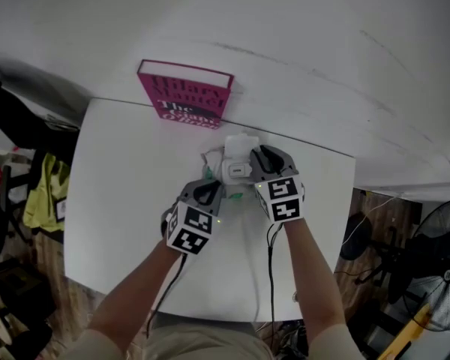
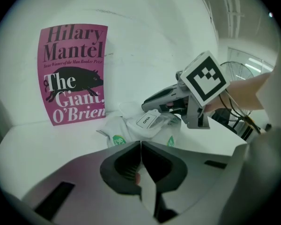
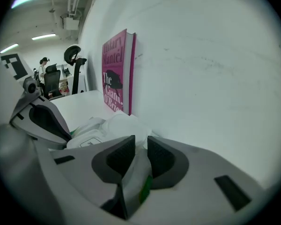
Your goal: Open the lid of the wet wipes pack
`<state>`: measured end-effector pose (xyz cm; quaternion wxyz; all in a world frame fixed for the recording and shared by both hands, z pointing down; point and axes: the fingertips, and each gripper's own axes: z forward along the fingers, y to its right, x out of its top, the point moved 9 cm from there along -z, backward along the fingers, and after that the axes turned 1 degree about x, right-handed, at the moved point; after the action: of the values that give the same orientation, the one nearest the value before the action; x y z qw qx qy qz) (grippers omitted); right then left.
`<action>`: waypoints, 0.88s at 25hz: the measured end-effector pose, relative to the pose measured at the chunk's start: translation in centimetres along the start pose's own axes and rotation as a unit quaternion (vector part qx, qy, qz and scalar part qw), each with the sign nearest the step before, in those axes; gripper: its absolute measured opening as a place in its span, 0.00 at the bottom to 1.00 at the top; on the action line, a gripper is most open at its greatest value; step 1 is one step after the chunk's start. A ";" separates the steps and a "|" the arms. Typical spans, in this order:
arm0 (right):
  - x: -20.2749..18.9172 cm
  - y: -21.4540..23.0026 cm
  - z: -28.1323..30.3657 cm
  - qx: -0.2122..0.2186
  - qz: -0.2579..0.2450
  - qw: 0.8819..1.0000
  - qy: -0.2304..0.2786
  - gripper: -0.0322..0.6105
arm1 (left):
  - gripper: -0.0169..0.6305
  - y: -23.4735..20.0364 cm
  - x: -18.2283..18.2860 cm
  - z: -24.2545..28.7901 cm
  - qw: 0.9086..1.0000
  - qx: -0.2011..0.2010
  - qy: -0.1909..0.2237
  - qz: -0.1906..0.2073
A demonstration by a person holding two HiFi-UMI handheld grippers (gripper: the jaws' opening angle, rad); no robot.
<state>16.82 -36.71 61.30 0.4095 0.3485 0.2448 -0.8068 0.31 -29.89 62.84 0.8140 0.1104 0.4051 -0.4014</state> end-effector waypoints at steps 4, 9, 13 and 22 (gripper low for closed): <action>0.0 -0.2 0.5 -0.012 0.001 1.000 -0.018 0.18 | 0.07 -0.1 0.2 0.0 1.000 -0.004 -0.003 -0.023; 0.2 0.3 0.1 -0.013 0.056 0.998 -0.022 0.19 | 0.07 -0.3 0.3 -0.4 0.998 -0.005 0.002 -0.065; 1.0 0.7 -3.3 -0.026 0.100 0.994 0.018 0.14 | 0.07 -1.0 1.4 -2.7 0.993 0.024 0.045 -0.104; 5.2 0.3 -14.3 -0.013 0.174 0.977 0.121 0.10 | 0.07 -1.4 6.3 -9.9 0.989 0.055 0.115 -0.076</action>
<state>20.04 -29.71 48.17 0.5155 0.4751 0.2389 -0.6719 -4.18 -29.36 51.93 0.7218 0.1696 0.4804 -0.4684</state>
